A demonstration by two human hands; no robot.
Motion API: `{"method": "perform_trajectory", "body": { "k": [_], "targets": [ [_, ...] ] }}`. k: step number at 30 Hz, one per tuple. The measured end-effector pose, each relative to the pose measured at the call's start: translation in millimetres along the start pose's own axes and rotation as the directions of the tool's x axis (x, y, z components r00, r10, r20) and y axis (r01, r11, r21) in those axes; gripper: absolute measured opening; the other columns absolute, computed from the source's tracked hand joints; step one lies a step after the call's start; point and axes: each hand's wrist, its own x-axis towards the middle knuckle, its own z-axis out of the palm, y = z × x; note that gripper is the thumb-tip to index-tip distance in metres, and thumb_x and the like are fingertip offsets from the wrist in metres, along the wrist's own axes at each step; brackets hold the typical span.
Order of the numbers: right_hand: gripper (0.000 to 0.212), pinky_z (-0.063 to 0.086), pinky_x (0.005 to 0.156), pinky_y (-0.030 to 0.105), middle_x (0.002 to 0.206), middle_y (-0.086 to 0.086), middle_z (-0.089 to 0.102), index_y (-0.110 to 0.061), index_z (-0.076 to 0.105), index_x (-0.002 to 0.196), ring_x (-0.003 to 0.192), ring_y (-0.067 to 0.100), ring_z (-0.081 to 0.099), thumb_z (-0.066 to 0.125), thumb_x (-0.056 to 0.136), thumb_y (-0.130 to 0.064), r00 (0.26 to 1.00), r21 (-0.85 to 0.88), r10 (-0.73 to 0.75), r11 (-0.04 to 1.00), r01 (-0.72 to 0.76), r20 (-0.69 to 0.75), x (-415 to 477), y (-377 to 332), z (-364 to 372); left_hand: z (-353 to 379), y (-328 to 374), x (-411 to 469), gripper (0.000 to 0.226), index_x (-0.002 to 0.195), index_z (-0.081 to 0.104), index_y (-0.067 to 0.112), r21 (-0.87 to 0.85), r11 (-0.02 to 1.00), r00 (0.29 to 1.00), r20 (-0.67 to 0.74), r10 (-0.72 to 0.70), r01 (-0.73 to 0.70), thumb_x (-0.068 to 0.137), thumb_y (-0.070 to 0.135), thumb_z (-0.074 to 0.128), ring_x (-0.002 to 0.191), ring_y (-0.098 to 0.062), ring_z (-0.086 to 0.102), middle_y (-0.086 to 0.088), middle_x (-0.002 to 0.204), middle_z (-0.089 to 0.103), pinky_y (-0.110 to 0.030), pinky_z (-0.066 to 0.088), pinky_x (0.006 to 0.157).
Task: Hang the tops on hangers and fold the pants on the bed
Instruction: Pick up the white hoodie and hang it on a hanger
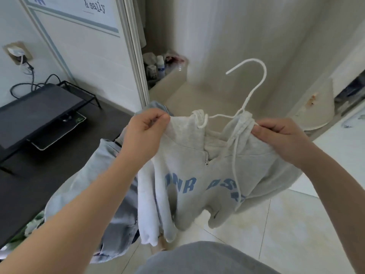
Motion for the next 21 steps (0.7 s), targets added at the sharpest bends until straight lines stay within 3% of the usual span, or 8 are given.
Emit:
{"method": "perform_trajectory", "body": {
  "k": [4, 6, 9, 11, 13, 15, 18, 21],
  "targets": [
    [0.025, 0.052, 0.068, 0.017, 0.083, 0.002, 0.075, -0.026, 0.077, 0.086, 0.073, 0.009, 0.068, 0.058, 0.088, -0.042, 0.996, -0.027, 0.062, 0.998, -0.064, -0.061, 17.9, -9.0, 7.5, -6.6, -3.6, 50.3, 0.021, 0.076, 0.065, 0.017, 0.045, 0.998, 0.998, 0.027, 0.053, -0.054, 0.094, 0.023, 0.056, 0.069, -0.008, 0.05, 0.009, 0.068, 0.051, -0.024, 0.039, 0.066],
    [0.03, 0.052, 0.07, 0.026, 0.085, 0.012, 0.073, -0.02, 0.075, 0.087, 0.074, 0.014, 0.066, 0.058, 0.087, -0.044, 0.993, -0.036, 0.096, 0.994, -0.099, -0.071, 24.5, -12.0, 11.5, -12.1, -3.2, 76.8, 0.02, 0.078, 0.065, 0.013, 0.098, 0.983, 0.988, 0.022, 0.152, -0.154, 0.093, 0.022, 0.055, 0.079, -0.018, 0.055, 0.004, 0.073, 0.056, -0.032, 0.042, 0.073],
    [0.04, 0.046, 0.073, 0.035, 0.088, 0.029, 0.065, -0.007, 0.073, 0.088, 0.075, 0.02, 0.06, 0.059, 0.087, -0.044, 0.985, -0.035, 0.14, 0.989, -0.144, -0.096, 29.7, -16.9, 22.8, -14.9, 0.1, 109.2, 0.019, 0.076, 0.061, 0.017, 0.046, 0.957, 0.958, 0.008, 0.287, -0.287, 0.094, 0.016, 0.056, 0.071, -0.008, 0.05, 0.007, 0.069, 0.052, -0.024, 0.04, 0.069],
    [0.034, 0.046, 0.074, 0.032, 0.083, 0.022, 0.068, -0.01, 0.074, 0.088, 0.076, 0.018, 0.06, 0.059, 0.088, -0.04, 0.979, 0.009, 0.136, 0.991, -0.136, -0.152, 31.0, -23.4, 32.1, -14.7, 1.3, 126.1, 0.017, 0.081, 0.063, 0.02, 0.043, 0.95, 0.951, 0.003, 0.309, -0.308, 0.096, 0.018, 0.056, 0.073, -0.003, 0.05, 0.011, 0.072, 0.053, -0.022, 0.041, 0.073],
    [0.029, 0.049, 0.072, 0.024, 0.08, 0.007, 0.072, -0.015, 0.076, 0.092, 0.077, 0.011, 0.063, 0.059, 0.089, -0.038, 0.964, 0.049, 0.12, 0.993, -0.112, -0.235, 38.0, -32.8, 40.8, -11.8, -2.3, 155.3, 0.017, 0.087, 0.069, 0.026, 0.148, 0.938, 0.948, 0.103, 0.301, -0.314, 0.097, 0.028, 0.056, 0.093, -0.009, 0.058, 0.009, 0.086, 0.062, -0.037, 0.045, 0.094],
    [0.028, 0.049, 0.073, 0.027, 0.086, 0.018, 0.07, -0.011, 0.074, 0.094, 0.08, 0.014, 0.063, 0.06, 0.092, -0.036, 0.938, 0.056, 0.092, 0.995, -0.078, -0.335, 49.3, -42.3, 43.7, -6.2, -2.6, 185.5, 0.027, 0.099, 0.075, 0.033, 0.322, 0.895, 0.937, 0.265, 0.229, -0.309, 0.1, 0.043, 0.05, 0.117, -0.022, 0.057, 0.009, 0.104, 0.067, -0.051, 0.037, 0.107],
    [0.021, 0.05, 0.073, 0.022, 0.089, 0.013, 0.073, -0.014, 0.075, 0.091, 0.079, 0.011, 0.064, 0.061, 0.099, -0.026, 0.899, 0.021, 0.073, 0.997, -0.071, -0.433, 74.5, -62.8, 37.3, 2.8, 4.1, 219.8, 0.047, 0.101, 0.076, 0.034, 0.366, 0.862, 0.903, 0.374, 0.209, -0.351, 0.104, 0.051, 0.032, 0.114, -0.031, 0.058, 0.007, 0.092, 0.066, -0.054, 0.038, 0.105],
    [0.021, 0.052, 0.072, 0.02, 0.086, 0.004, 0.074, -0.015, 0.077, 0.09, 0.08, 0.011, 0.067, 0.061, 0.099, -0.025, 0.855, 0.042, 0.07, 0.998, -0.056, -0.514, 103.1, -88.1, 17.9, 11.0, 16.9, 254.4, 0.062, 0.112, 0.071, 0.035, 0.37, 0.823, 0.886, 0.347, 0.308, -0.431, 0.096, 0.06, 0.017, 0.129, -0.026, 0.046, 0.009, 0.131, 0.061, -0.05, 0.031, 0.11]
  ]
}}
